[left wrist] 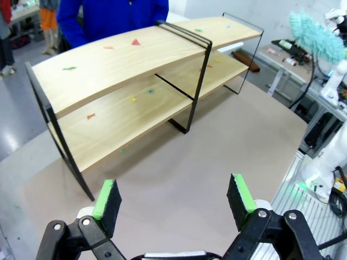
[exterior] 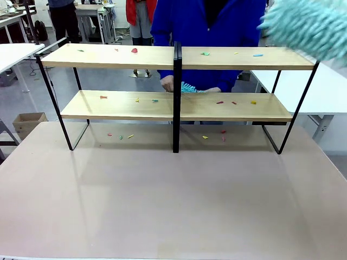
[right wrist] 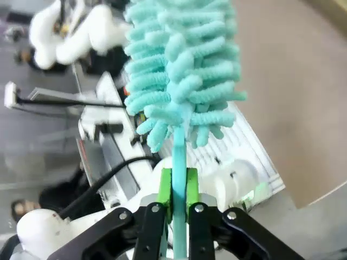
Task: Clean the shelves.
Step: Clean a randomly selected level of the Shelf with the Duster.
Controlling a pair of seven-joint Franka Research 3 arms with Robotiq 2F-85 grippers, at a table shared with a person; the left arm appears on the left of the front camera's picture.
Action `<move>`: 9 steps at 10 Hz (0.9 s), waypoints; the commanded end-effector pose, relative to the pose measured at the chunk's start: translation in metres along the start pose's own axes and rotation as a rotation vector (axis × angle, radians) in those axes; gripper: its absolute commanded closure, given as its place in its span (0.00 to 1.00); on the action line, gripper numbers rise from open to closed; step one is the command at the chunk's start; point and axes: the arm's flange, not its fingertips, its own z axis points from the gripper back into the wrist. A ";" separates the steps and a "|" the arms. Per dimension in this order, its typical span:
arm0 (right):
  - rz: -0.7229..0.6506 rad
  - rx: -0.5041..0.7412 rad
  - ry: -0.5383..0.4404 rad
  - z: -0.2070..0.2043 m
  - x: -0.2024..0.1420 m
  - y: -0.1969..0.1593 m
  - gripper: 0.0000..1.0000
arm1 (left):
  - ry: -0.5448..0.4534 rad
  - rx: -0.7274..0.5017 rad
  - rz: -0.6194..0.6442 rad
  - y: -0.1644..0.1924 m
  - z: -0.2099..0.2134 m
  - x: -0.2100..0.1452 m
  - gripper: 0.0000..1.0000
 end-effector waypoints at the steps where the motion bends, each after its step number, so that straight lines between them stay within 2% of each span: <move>1: 0.151 -0.134 0.541 -0.067 0.071 0.020 0.88 | 0.003 -0.002 0.001 0.000 0.000 0.000 0.00; 2: 0.173 -0.144 0.641 -0.112 0.097 0.026 0.88 | 0.003 -0.002 0.001 0.000 0.000 0.000 0.00; 3: 0.159 -0.204 0.667 -0.147 0.116 0.027 0.88 | 0.003 -0.002 0.001 0.000 0.000 0.000 0.00; 4: 0.230 -0.178 0.626 -0.167 0.126 0.034 0.88 | 0.003 -0.002 0.001 0.000 0.000 0.000 0.00; 5: 0.104 -0.078 0.512 -0.142 0.108 0.047 0.88 | 0.003 -0.002 0.001 0.000 0.000 0.000 0.00; 6: 0.104 -0.078 0.512 -0.142 0.108 0.047 0.88 | 0.003 -0.002 0.001 0.000 0.000 0.000 0.00; 7: 0.156 -0.123 0.632 -0.185 0.132 0.051 0.88 | 0.003 -0.002 0.001 0.000 0.000 0.000 0.00; 8: 0.091 -0.195 0.652 -0.180 0.132 0.057 0.88 | 0.003 -0.002 0.001 0.000 0.000 0.000 0.00; 9: 0.116 -0.230 0.672 -0.202 0.159 0.056 0.88 | 0.003 -0.002 0.001 0.000 0.000 0.000 0.00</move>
